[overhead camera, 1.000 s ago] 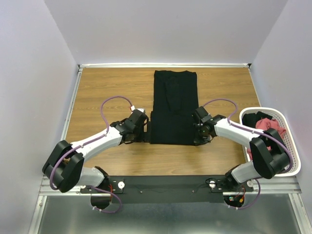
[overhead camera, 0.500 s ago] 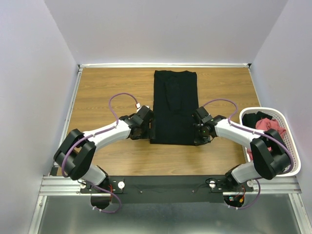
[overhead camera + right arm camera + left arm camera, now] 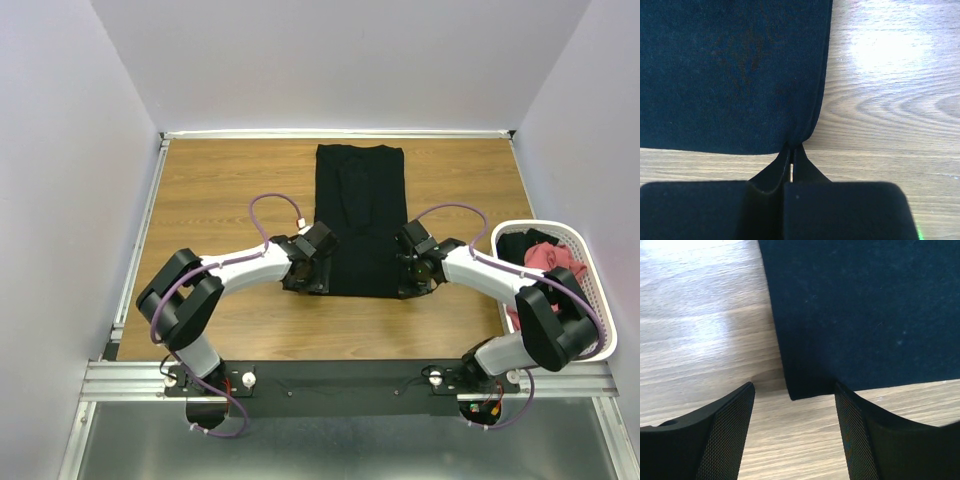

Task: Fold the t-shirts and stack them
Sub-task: Fold the tshirt

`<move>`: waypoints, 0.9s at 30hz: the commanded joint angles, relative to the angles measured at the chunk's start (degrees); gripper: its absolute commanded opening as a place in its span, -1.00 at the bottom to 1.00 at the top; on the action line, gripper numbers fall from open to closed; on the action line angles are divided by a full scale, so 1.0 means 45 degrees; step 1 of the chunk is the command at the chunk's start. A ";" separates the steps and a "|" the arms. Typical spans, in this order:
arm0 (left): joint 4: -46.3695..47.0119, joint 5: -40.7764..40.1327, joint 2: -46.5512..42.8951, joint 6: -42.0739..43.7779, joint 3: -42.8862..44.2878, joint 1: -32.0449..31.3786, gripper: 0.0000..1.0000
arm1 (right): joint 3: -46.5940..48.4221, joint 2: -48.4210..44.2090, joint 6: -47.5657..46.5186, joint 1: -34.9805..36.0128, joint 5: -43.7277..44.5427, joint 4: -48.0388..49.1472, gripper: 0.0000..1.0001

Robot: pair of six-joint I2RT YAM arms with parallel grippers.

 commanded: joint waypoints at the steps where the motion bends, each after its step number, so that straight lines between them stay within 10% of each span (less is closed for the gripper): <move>1: -0.0419 -0.0241 0.0717 -0.0156 0.0359 -0.0169 0.43 | -0.0680 0.0461 -0.0235 0.0049 0.0456 -0.0281 -0.99; 9: -0.0692 0.0014 0.1772 0.0040 0.0613 -0.0500 -0.03 | -0.0582 0.0324 -0.0294 0.0049 0.0359 -0.0300 -0.99; 21: -0.1024 0.0072 0.1753 0.0118 0.0593 -0.0716 0.01 | -0.0426 0.0364 -0.0333 0.0049 0.0281 -0.0320 -0.99; 27: -0.0888 0.0111 0.1812 0.0197 0.0496 -0.0755 -0.90 | -0.0485 0.0305 -0.0294 0.0068 0.0300 -0.0320 -0.99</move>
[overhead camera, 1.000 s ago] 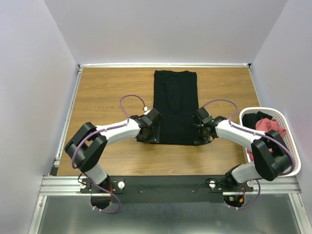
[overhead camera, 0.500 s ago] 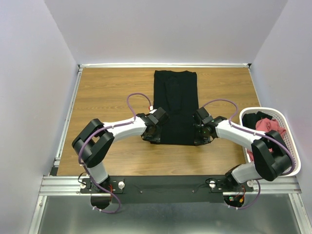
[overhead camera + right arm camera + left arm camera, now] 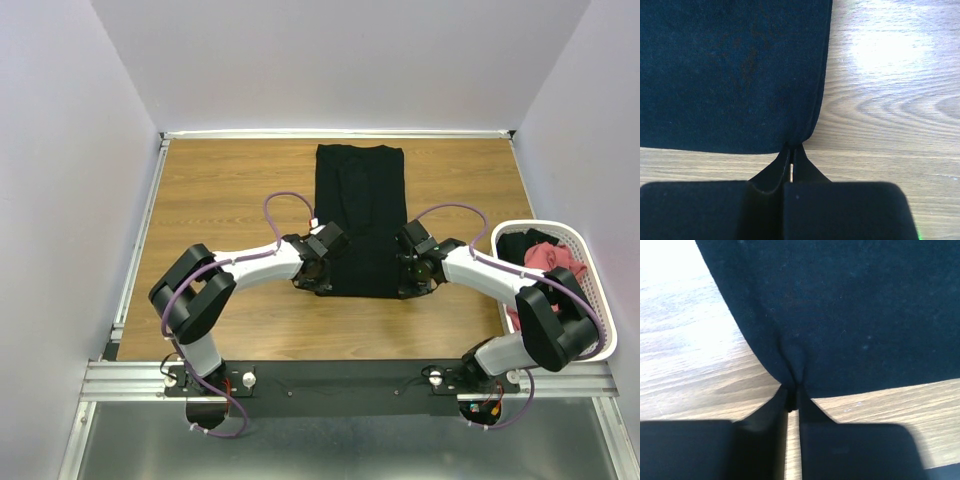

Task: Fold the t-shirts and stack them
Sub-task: Fold the tshirt

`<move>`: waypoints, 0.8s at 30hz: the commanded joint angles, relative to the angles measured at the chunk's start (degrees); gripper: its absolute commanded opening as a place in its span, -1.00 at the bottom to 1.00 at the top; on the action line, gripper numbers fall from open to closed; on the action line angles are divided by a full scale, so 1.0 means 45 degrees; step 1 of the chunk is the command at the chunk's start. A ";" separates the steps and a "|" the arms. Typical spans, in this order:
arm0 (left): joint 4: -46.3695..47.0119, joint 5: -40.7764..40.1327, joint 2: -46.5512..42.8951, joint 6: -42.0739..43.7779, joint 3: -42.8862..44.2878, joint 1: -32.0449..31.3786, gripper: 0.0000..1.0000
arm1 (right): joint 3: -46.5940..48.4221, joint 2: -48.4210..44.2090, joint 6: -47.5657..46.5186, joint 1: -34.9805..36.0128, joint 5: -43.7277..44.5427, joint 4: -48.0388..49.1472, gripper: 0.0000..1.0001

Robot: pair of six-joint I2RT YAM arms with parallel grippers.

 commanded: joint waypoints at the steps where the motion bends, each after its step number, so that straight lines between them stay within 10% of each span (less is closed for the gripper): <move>1: -0.0669 0.0092 0.0700 0.0031 -0.0534 -0.0153 -1.00 | -0.0480 0.0315 -0.0197 0.0049 0.0339 -0.0310 -0.99; 11: -0.1644 0.0032 -0.1368 0.0032 -0.1567 -0.0698 -1.00 | -0.0871 -0.1733 0.0582 0.0380 -0.1258 -0.1928 -0.99; 24: -0.3775 0.4075 -0.6778 -0.3989 -0.2955 -0.5972 -1.00 | 0.1570 -0.6911 0.2166 0.1104 -0.3196 -0.9155 -0.99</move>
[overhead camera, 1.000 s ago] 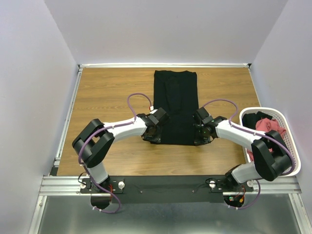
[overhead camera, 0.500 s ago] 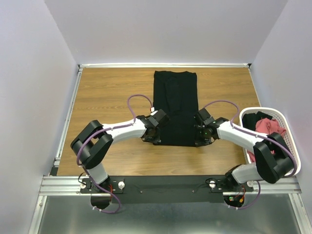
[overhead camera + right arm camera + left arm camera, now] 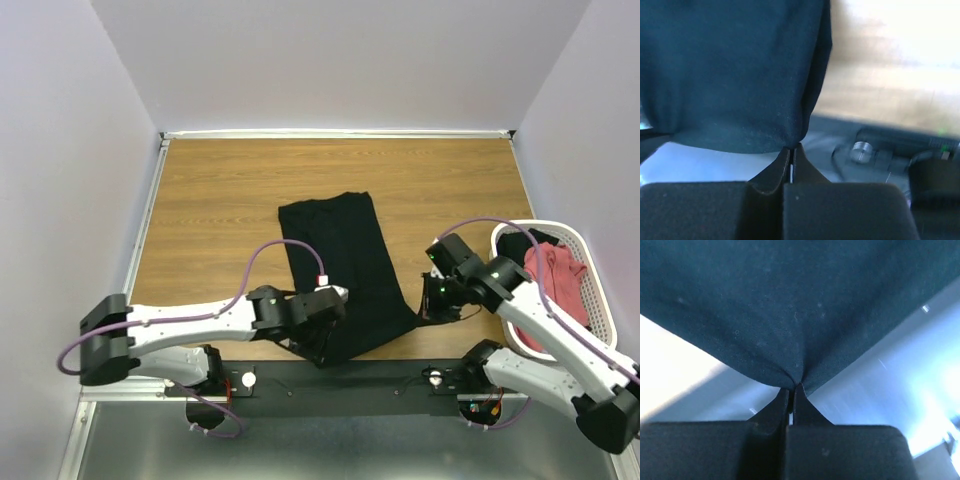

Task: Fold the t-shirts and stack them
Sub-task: Fold the tshirt

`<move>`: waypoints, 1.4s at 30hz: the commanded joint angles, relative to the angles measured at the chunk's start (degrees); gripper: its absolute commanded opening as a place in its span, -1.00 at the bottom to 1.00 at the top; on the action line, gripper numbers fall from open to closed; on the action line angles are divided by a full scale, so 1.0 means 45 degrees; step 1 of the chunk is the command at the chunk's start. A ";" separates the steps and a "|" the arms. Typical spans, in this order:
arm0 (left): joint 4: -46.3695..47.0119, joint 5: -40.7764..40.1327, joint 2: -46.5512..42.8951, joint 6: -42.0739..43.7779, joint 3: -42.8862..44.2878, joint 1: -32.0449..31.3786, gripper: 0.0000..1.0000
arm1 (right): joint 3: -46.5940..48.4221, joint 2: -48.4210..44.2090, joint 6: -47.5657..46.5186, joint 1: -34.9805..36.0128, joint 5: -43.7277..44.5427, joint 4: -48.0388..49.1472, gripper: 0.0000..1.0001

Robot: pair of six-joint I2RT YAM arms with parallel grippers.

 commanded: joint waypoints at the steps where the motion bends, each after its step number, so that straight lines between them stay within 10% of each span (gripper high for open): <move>1: -0.1331 0.1555 -0.1717 -0.1966 -0.0653 -0.0693 -1.00 | 0.1113 -0.0928 0.0603 0.0074 -0.0467 -0.3085 -0.99; 11: -0.0454 0.1107 -0.3248 0.0782 0.0262 0.4164 -1.00 | 0.5584 0.2798 -0.0959 0.0074 0.3497 -0.2465 -0.99; 25: 0.2179 0.0852 0.0089 0.4827 0.2139 0.9831 -1.00 | 1.3317 1.0006 -0.4455 -0.1271 0.3481 -0.0472 -0.99; 42: 0.7064 0.1244 0.5111 0.5669 0.1943 1.2744 -1.00 | 1.3734 1.5066 -0.6879 -0.2289 0.2620 0.5269 -0.99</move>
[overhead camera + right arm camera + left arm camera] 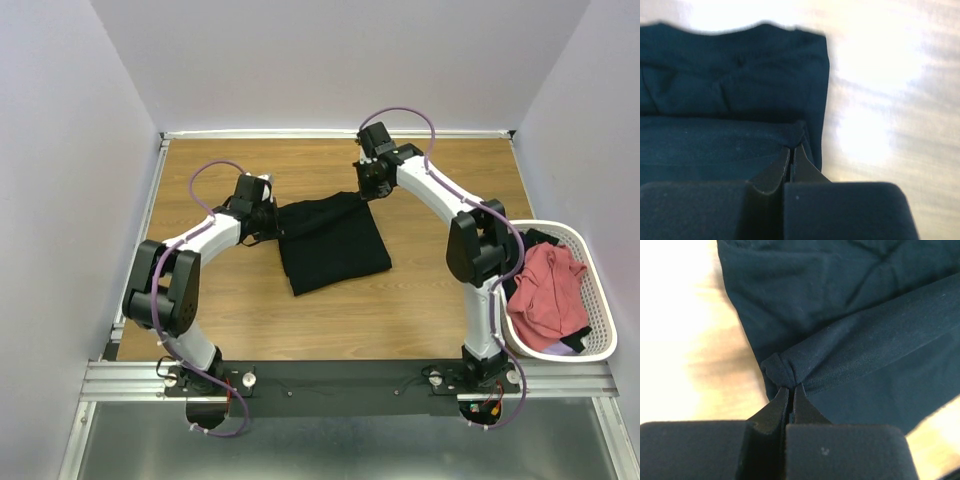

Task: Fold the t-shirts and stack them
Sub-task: Fold the tshirt

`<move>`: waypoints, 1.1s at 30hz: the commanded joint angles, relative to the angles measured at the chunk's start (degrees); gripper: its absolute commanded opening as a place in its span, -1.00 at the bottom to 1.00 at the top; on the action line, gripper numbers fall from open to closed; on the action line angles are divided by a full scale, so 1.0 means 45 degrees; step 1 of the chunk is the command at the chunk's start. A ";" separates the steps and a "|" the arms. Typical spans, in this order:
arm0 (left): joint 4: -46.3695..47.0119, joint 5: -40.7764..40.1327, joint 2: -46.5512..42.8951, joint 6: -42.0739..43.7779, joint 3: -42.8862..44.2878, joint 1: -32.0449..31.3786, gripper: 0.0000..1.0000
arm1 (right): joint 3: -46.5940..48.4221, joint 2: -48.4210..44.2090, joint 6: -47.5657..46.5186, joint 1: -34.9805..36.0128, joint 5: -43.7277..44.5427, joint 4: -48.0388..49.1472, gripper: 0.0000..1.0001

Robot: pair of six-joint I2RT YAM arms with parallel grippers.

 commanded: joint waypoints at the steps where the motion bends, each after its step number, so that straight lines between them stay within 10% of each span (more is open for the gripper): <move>1: 0.0922 -0.0384 0.0745 0.0535 0.0050 0.0305 -1.00 | -0.0226 0.0506 -0.0506 -0.0385 0.0440 0.2036 -0.99; 15: 0.1450 -0.0521 0.0532 0.0652 0.0167 0.0501 -0.96 | -0.1769 0.0624 0.0216 -0.0561 0.1241 0.3327 -0.73; 19: 0.1372 -0.0619 0.0532 0.0672 0.0264 0.0501 -0.55 | -0.1945 0.0410 0.0450 -0.0581 0.1455 0.3346 -0.44; 22: 0.1255 -0.0736 -0.0051 0.0633 0.0303 0.0481 0.23 | -0.2218 -0.0408 0.0685 -0.0561 0.1748 0.3346 -0.07; 25: 0.0885 -0.0970 -0.0773 0.0846 0.0576 0.0462 0.59 | -0.2588 -0.1599 0.0939 -0.0483 0.1359 0.3346 0.09; 33: 0.0260 -0.1635 -0.0255 0.1726 0.2408 0.0462 0.66 | -0.6117 -0.4569 0.2576 0.1000 -0.0530 0.3948 0.15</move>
